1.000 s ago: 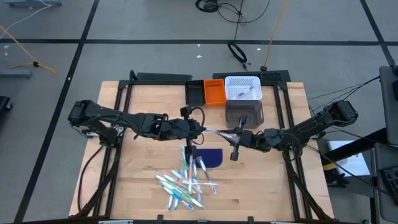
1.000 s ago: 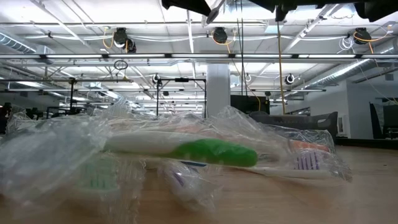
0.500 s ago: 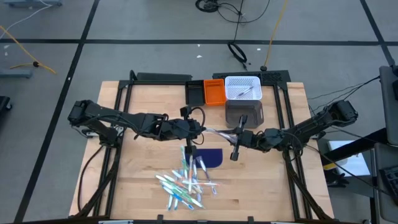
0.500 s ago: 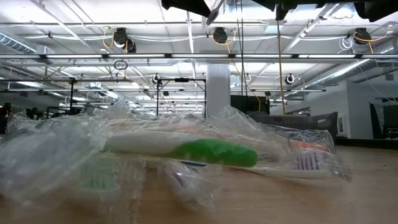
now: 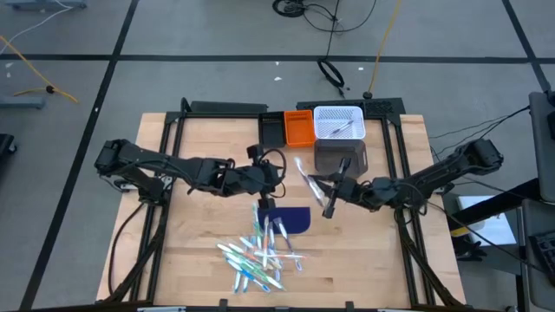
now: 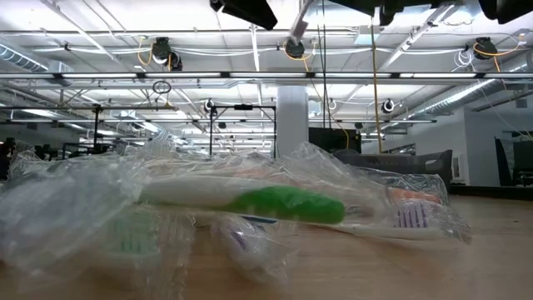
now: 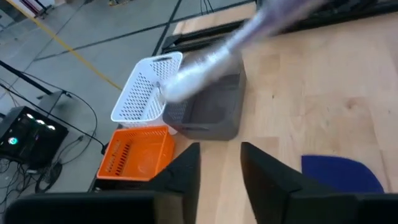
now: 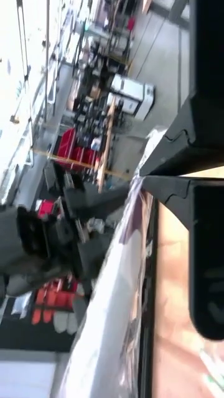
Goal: Pick & Place Toothbrushes
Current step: Put the purple toothbrush into the white bin
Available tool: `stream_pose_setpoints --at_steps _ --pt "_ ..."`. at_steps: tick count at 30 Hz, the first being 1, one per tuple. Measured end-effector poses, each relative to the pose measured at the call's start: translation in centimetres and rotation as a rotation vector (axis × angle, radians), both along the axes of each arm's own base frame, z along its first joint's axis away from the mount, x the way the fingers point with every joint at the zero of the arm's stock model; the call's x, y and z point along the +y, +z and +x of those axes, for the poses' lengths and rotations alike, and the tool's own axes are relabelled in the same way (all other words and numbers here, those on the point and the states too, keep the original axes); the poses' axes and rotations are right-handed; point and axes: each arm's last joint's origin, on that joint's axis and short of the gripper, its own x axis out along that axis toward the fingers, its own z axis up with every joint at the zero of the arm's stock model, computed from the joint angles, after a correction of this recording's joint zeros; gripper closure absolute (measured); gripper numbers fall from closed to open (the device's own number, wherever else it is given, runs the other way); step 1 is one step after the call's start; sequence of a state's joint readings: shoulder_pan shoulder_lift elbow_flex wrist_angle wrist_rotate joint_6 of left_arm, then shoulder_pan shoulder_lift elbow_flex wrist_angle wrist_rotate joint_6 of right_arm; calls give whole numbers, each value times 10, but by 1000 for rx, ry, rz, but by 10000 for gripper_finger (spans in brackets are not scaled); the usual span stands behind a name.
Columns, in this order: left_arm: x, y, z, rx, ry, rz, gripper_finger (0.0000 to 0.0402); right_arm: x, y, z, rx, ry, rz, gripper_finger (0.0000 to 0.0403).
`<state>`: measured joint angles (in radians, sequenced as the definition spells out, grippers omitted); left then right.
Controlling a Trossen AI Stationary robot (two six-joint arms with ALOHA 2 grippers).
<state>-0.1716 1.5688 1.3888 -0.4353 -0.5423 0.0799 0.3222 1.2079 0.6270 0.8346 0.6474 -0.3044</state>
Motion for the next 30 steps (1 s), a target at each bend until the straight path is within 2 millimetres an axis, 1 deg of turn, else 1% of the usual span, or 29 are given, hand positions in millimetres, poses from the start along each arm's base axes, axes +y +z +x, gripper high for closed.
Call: stream_pose_setpoints --at_steps 5,10,13,23,27,30 --pt "-4 -1 -1 -1 11 -29 254 -11 9 -9 13 -53 -6 403" --pt "-12 -3 -4 13 -5 -40 256 -36 12 -17 67 -197 -2 403" --pt "-17 -4 -5 19 -13 -49 261 -55 11 -21 104 -285 20 403" --pt "-28 -4 -7 15 -37 -61 270 -127 -4 -38 256 -620 94 403" --pt "-29 -4 -8 15 -40 -60 270 -153 -12 -44 317 -691 115 403" --pt "-29 -4 -8 15 -41 -60 270 -170 -20 -46 359 -712 136 403"
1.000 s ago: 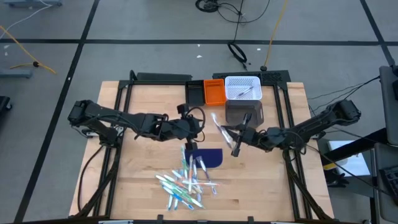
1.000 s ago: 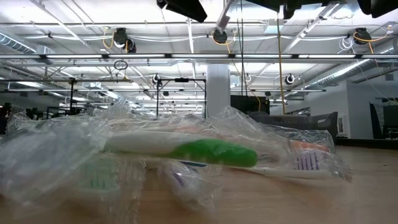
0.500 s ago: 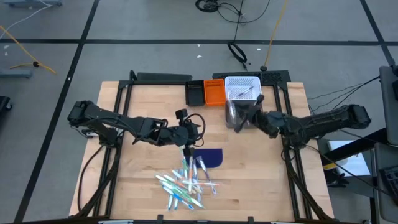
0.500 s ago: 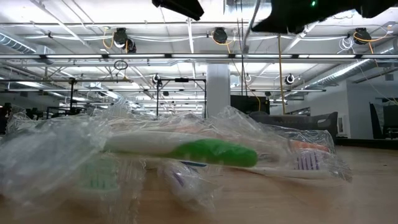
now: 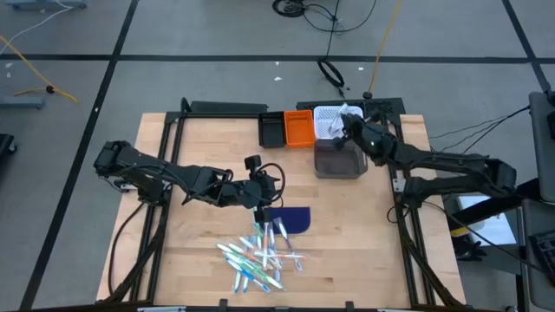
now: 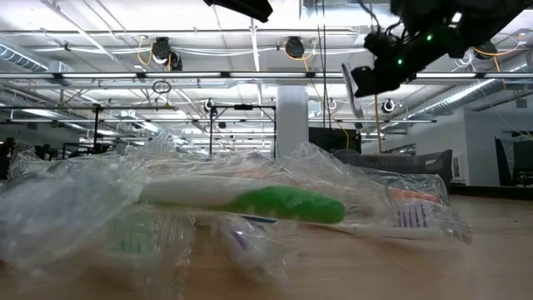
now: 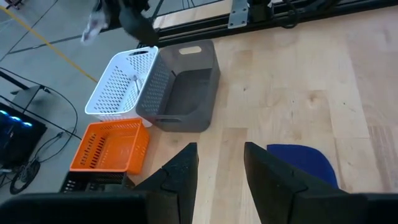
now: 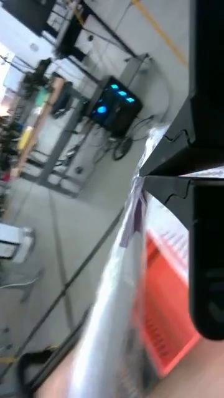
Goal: Pick & Place Toothbrushes
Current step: Put the purple toothbrush into the white bin
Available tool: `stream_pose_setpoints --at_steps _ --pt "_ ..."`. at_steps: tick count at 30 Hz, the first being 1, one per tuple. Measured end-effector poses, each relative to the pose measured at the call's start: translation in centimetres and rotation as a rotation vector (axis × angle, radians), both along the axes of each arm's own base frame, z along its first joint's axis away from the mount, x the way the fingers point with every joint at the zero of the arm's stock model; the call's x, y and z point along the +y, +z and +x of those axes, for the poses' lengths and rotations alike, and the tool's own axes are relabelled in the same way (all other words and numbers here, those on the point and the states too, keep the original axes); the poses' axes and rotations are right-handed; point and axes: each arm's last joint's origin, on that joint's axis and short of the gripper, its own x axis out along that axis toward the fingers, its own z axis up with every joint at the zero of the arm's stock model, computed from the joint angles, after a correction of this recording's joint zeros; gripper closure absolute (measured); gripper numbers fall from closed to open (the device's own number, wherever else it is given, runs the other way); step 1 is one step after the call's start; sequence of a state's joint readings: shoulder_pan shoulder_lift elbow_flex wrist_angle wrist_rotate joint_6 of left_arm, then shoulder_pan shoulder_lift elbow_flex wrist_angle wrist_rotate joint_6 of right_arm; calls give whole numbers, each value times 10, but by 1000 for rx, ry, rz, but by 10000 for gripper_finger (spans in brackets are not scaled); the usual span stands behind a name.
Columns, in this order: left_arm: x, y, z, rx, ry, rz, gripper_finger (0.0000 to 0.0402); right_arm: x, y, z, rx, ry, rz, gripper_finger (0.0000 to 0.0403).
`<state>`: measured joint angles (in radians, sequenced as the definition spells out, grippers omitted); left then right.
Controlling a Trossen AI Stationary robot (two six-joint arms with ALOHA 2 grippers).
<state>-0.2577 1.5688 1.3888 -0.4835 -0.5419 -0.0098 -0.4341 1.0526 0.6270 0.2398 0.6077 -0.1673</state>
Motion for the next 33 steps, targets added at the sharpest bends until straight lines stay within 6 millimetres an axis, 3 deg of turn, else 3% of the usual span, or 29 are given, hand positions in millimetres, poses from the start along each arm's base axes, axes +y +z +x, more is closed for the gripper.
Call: stream_pose_setpoints --at_steps 6,13,19,33 --pt "0 0 0 1 0 0 270 -32 -22 -5 123 -106 47 403" --pt "0 0 0 2 -4 6 270 -53 -43 -10 195 -128 126 403" --pt "0 0 0 3 -4 6 270 -59 -54 -12 247 -135 178 403" --pt "0 0 0 4 -6 11 270 -66 -54 -19 268 -165 172 403"
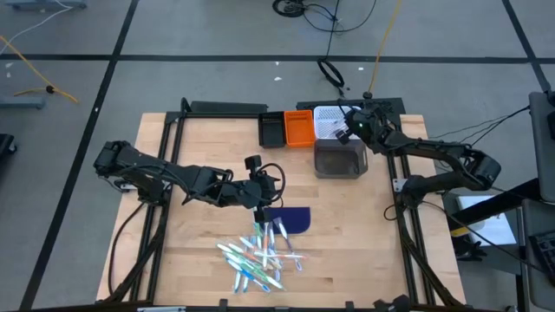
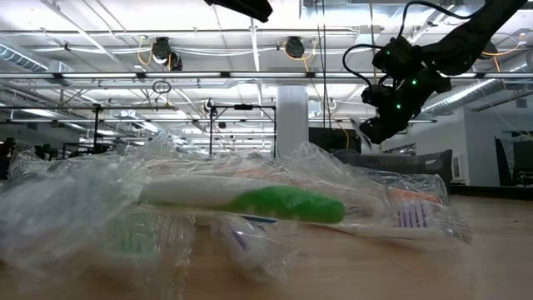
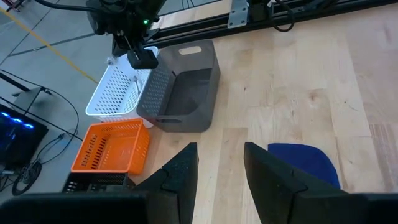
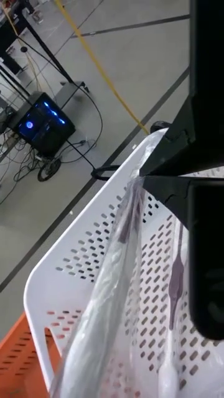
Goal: Pick & Place Toothbrushes
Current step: Put the purple toothbrush into the white bin, then put the orange toothbrush into the orange bin
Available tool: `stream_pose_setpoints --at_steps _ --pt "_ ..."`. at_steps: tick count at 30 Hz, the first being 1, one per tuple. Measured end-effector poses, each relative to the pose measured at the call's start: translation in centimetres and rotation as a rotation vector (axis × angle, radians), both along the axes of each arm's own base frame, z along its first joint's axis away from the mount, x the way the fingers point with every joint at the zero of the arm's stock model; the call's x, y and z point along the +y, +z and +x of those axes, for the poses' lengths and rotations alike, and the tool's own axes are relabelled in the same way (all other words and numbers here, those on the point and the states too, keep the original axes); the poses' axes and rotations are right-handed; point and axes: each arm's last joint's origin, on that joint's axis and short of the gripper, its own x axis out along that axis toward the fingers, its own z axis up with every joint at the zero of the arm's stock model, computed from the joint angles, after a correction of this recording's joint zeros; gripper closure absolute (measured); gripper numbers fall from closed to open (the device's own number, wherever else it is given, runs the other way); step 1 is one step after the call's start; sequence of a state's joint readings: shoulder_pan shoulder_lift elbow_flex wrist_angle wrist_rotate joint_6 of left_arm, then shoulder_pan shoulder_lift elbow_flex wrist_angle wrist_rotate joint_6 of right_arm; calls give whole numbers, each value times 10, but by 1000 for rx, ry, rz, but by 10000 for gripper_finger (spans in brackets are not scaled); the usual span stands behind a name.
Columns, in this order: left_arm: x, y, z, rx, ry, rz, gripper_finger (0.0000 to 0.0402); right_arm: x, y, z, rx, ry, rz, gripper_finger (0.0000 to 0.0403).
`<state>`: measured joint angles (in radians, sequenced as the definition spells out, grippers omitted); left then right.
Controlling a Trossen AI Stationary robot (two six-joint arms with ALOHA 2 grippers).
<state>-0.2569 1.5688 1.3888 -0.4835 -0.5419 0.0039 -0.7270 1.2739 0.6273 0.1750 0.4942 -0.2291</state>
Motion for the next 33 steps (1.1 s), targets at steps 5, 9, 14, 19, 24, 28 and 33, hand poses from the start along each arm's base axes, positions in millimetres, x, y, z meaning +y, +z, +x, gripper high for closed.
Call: stream_pose_setpoints --at_steps 5,9,14,19,24,28,33 --pt "0 0 0 0 -1 0 270 -1 0 -1 1 -2 0 392" --pt "0 0 0 -1 -1 0 270 -1 1 0 7 32 -2 370" --pt "0 0 0 -1 -1 0 270 -1 1 1 -9 50 0 331" --pt "0 0 0 -1 0 0 270 -1 2 1 -16 48 -2 298" --pt "0 0 0 -1 0 -1 270 4 2 7 -78 122 37 281" --pt "0 0 0 0 1 -1 270 18 7 16 -152 258 84 277" --pt "0 0 0 0 1 -1 270 46 16 28 -268 464 188 279"
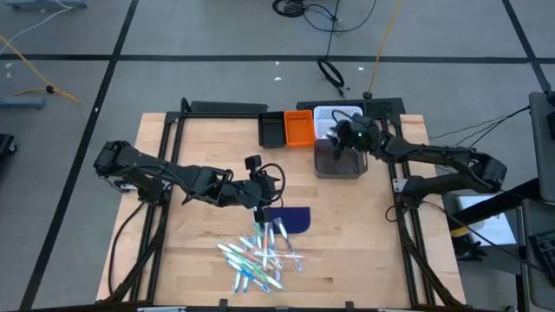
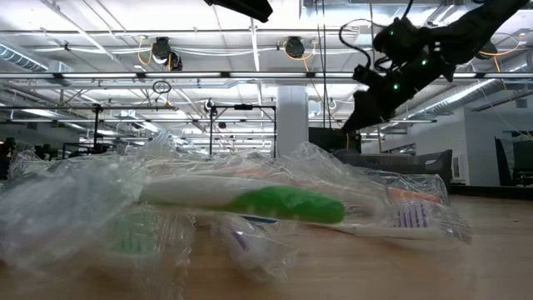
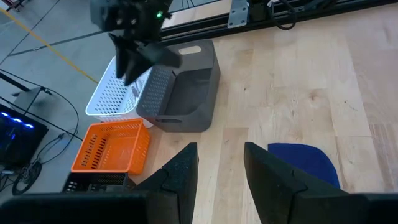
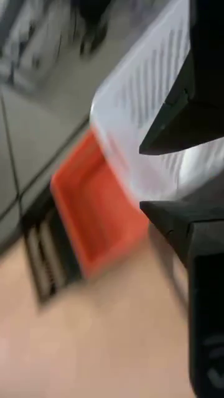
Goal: Pick & Place Toothbrushes
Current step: Put the orange toothbrush into the orange bin
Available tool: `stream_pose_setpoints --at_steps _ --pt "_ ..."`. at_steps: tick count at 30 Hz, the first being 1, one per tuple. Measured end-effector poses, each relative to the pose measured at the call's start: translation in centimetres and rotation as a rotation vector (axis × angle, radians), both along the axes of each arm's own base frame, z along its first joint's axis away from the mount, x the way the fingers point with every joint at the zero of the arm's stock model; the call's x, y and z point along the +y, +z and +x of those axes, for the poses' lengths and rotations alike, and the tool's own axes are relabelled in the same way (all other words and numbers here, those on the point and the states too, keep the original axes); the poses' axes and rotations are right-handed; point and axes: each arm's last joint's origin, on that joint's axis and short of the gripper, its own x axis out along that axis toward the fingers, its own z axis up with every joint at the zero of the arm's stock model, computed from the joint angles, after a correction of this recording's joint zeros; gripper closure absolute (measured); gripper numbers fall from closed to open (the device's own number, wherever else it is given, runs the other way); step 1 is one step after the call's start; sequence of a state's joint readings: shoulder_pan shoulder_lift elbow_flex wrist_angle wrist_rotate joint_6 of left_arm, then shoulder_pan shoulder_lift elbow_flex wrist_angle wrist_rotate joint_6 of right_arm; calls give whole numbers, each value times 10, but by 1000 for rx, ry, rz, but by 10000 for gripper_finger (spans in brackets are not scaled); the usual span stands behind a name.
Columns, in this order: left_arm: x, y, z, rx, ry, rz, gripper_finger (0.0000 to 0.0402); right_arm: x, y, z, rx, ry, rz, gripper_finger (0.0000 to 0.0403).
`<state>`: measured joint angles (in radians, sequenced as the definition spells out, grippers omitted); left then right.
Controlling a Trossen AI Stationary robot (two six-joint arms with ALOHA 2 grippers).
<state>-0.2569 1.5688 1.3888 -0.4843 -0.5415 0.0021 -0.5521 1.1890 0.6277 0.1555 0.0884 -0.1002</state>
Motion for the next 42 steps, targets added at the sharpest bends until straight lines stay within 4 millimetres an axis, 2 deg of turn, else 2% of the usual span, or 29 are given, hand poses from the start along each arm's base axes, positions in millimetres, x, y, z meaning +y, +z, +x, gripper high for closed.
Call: stream_pose_setpoints --at_steps 5,12,18,26,32,37,42 --pt "0 0 0 0 0 0 270 36 4 13 -72 197 139 279" --pt "0 0 0 0 0 0 270 99 -2 28 -17 451 243 282" --pt "0 0 0 -1 0 0 270 158 -3 27 5 662 301 282" --pt "0 0 0 3 2 -2 270 218 -30 24 24 771 346 282" --pt "0 -1 -1 10 4 -2 270 251 -59 36 -4 859 366 282" --pt "0 -2 -1 17 7 -4 270 265 -81 43 -11 882 387 282" --pt "1 -2 -2 26 7 -1 270 280 -92 57 19 890 406 282"
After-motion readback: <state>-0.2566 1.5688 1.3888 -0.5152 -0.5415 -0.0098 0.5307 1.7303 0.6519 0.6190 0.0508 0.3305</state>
